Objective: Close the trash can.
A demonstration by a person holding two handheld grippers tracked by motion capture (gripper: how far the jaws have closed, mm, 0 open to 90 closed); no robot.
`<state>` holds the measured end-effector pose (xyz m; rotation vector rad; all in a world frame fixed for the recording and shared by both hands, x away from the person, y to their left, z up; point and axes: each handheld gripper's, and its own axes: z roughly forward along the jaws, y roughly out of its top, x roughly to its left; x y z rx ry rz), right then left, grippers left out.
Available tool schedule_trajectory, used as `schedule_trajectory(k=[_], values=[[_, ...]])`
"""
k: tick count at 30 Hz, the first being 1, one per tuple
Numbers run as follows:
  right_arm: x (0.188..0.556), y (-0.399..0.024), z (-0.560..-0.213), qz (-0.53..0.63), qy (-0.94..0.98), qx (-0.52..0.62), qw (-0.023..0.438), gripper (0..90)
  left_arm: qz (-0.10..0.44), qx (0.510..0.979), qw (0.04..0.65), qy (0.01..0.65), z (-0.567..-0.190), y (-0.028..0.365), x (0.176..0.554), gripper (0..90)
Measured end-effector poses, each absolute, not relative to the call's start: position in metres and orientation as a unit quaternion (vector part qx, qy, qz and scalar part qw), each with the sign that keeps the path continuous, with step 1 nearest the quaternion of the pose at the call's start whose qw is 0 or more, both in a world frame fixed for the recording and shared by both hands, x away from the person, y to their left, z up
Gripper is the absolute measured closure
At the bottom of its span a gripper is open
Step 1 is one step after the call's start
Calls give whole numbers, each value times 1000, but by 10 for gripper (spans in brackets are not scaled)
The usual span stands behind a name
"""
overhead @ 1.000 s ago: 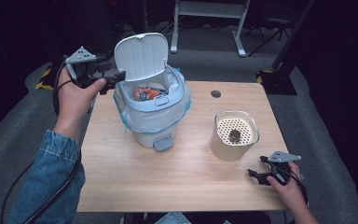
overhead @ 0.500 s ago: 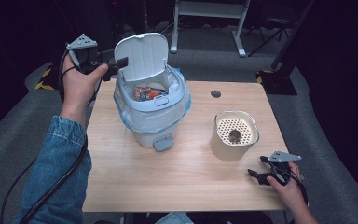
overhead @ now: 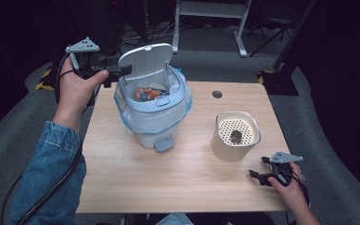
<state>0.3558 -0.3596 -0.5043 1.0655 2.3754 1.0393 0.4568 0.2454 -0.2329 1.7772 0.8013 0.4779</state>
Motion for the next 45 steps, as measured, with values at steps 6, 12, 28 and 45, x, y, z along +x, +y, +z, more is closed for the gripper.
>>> schedule_trajectory(k=[6,12,28,45], values=[[356,-360,-504,365,835,375,168,156,185,759,537,318,-234,234,443,372],[356,-360,-504,366,835,375,168,156,142,772,537,309,-240,221,434,418],[356,-360,-504,366,835,375,168,156,99,796,477,359,-265,189,446,659],[356,-360,-504,365,835,375,169,156,174,814,448,327,-267,165,449,826]])
